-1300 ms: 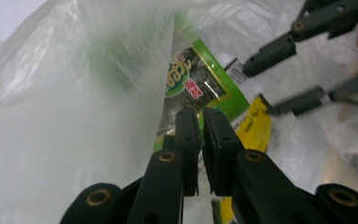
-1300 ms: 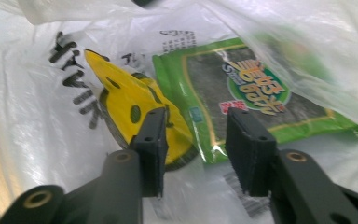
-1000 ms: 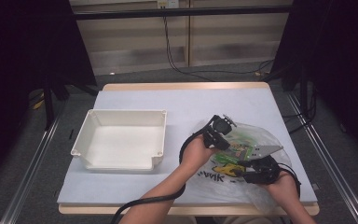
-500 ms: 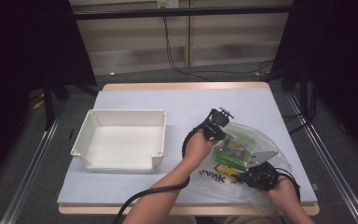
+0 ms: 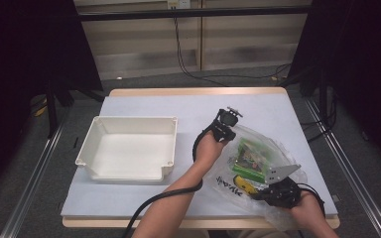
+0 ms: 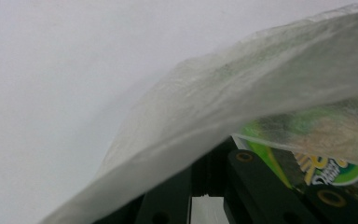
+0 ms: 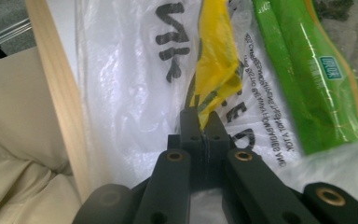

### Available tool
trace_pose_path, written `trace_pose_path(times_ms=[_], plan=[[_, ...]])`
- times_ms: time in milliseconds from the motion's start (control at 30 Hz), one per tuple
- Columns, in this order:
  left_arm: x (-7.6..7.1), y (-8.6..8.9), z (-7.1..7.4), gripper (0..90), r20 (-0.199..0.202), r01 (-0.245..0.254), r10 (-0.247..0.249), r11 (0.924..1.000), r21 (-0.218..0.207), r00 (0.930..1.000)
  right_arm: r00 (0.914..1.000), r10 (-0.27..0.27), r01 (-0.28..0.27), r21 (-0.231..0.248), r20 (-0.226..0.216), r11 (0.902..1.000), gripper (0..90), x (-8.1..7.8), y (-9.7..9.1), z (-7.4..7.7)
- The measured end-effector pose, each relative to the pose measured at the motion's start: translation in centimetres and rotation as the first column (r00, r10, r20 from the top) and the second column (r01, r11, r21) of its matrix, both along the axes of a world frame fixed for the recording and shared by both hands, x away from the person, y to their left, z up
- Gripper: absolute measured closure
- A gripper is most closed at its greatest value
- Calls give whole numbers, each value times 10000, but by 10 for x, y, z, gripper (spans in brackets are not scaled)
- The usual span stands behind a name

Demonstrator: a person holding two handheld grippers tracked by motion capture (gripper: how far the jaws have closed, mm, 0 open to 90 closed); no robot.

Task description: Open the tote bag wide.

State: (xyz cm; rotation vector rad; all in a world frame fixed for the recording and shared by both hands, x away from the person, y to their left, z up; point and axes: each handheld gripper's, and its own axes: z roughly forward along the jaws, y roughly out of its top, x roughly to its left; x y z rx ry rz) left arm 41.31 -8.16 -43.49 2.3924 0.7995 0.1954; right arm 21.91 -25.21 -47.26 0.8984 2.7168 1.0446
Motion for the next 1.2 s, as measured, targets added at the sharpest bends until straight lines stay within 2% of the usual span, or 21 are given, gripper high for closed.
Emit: trace_pose_path(times_ms=[67,200,300,367,433,533,667,700,767,833,867,1000,1067,1200], plan=[[2,0,-1,900,50,-143,143,9999,35,9999,10000,86,-85,51,-19,10000,900,-2,-1,0],[7,1,-3,900,-64,-259,258,9995,-195,9996,9998,197,-197,-14,-47,9998,900,-4,-4,1],[11,2,-5,900,-108,-383,381,9992,-150,9992,9994,334,-333,37,-95,9994,900,-5,-6,0],[15,3,-6,900,28,-498,499,9986,-163,9988,9993,334,-332,74,-160,9994,900,-6,-8,0],[18,5,-7,900,-111,-642,639,9977,-224,9979,9995,272,-271,59,-167,9996,900,-7,-9,0],[22,7,-10,900,118,-806,808,9966,-153,9967,9991,342,-339,111,-252,9994,900,-8,-10,0],[26,13,-11,900,25,-1053,1054,9942,-234,9944,9988,393,-390,86,-303,9992,900,-8,-11,0],[26,14,-9,900,-75,-899,897,9958,-192,9959,9989,346,-342,119,-319,9993,900,-8,-11,0],[23,16,-6,897,-261,-808,797,9958,-440,9965,9992,245,-244,18,-309,9997,896,-7,-10,1],[18,17,-2,828,-412,-684,658,9955,-661,9970,9999,-63,62,-129,-97,9999,830,-6,-9,3],[15,18,1,810,-364,-448,429,9975,-545,9984,9999,-77,76,-84,-70,9999,820,-4,-10,5],[5,23,12,741,-347,-165,138,9968,-781,9993,9987,-433,431,92,262,9990,773,0,-13,16],[1,25,18,705,-394,23,-52,9973,-740,9992,9970,-657,652,124,416,9978,753,2,-15,21],[-8,29,27,685,-294,354,-379,9962,-800,9989,9923,-1043,1031,213,663,9944,739,7,-17,28]])
